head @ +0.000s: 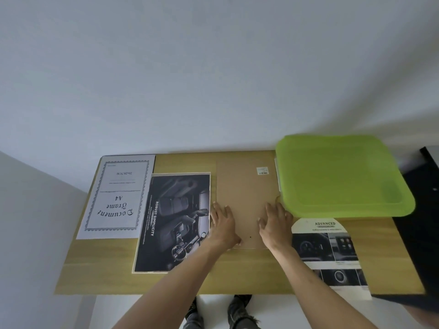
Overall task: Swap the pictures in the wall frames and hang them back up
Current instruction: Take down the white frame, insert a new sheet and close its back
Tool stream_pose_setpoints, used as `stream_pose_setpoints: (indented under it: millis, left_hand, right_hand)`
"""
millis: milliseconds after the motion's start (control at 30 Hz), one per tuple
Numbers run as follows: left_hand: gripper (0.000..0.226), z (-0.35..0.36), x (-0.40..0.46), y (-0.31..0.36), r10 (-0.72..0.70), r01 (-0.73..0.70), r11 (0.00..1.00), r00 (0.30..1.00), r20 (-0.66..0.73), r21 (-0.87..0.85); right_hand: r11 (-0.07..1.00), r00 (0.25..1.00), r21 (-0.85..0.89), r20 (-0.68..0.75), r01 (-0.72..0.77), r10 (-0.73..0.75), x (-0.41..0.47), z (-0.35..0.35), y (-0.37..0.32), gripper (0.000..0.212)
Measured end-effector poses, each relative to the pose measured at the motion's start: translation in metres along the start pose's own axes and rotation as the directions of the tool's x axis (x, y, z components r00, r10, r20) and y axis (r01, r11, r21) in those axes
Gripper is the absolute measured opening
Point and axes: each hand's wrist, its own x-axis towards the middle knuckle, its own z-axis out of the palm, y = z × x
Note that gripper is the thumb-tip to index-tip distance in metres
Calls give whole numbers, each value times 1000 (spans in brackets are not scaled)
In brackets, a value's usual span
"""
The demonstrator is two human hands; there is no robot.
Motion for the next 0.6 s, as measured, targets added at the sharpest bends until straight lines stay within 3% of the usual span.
stream_pose_setpoints:
  millis: [167, 267, 433, 600]
  left_hand:
    - [120, -4, 0, 1, 5, -6, 998, 1000, 17, 67]
    - [100, -9, 0, -5, 31, -30, 999, 999, -10, 39]
    - [65, -33, -8, -34, 148, -163, 985, 965, -218, -54]
    - [47, -64, -19, -89, 188, -224, 973, 907, -378, -53]
  right_hand:
    - [998, 1000, -59, 6, 4, -4, -1, 0, -3, 53]
    - [993, 1000, -114, -2, 16, -16, -4, -2, -7, 57]
    - [988, 993, -127, -63, 93, -101, -15, -4, -32, 59]
    - [973, 973, 24, 2, 230, -230, -30, 2, -79, 58]
